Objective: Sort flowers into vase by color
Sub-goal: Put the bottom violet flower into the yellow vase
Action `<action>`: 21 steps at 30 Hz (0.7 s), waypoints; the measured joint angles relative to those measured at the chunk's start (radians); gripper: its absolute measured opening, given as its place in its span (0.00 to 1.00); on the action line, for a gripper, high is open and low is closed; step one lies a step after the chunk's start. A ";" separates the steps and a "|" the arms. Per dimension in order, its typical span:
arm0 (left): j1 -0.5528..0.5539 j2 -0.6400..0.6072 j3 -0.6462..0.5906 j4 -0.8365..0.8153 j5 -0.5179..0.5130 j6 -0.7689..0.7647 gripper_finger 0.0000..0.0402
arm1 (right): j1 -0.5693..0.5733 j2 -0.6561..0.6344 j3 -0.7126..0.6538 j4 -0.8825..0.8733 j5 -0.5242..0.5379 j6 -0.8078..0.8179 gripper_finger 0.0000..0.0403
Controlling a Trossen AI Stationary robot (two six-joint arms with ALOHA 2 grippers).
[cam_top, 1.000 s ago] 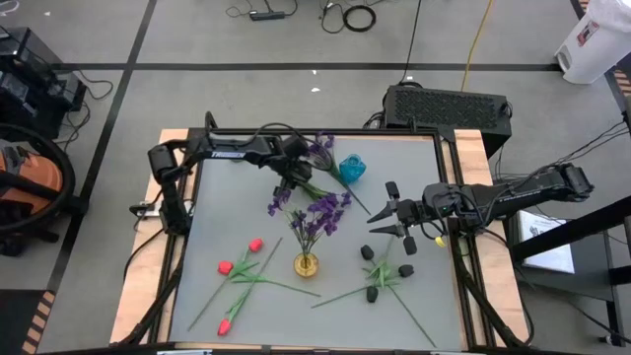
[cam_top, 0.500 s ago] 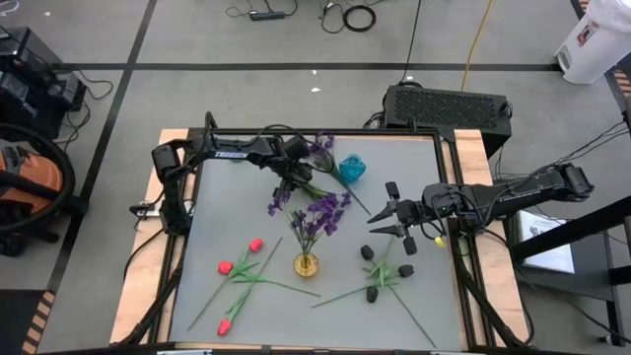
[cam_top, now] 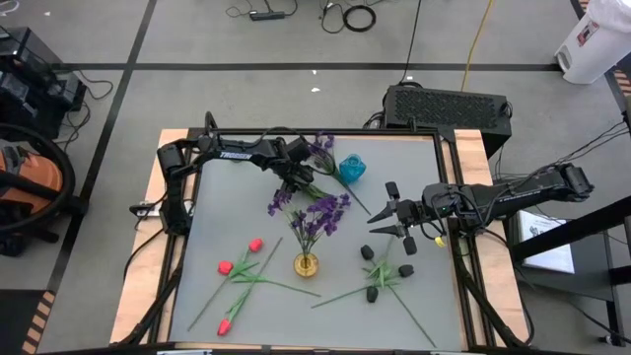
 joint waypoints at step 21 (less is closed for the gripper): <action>-0.031 0.000 0.001 -0.018 -0.076 -0.072 0.03 | 0.000 0.000 0.000 0.000 0.000 0.023 0.25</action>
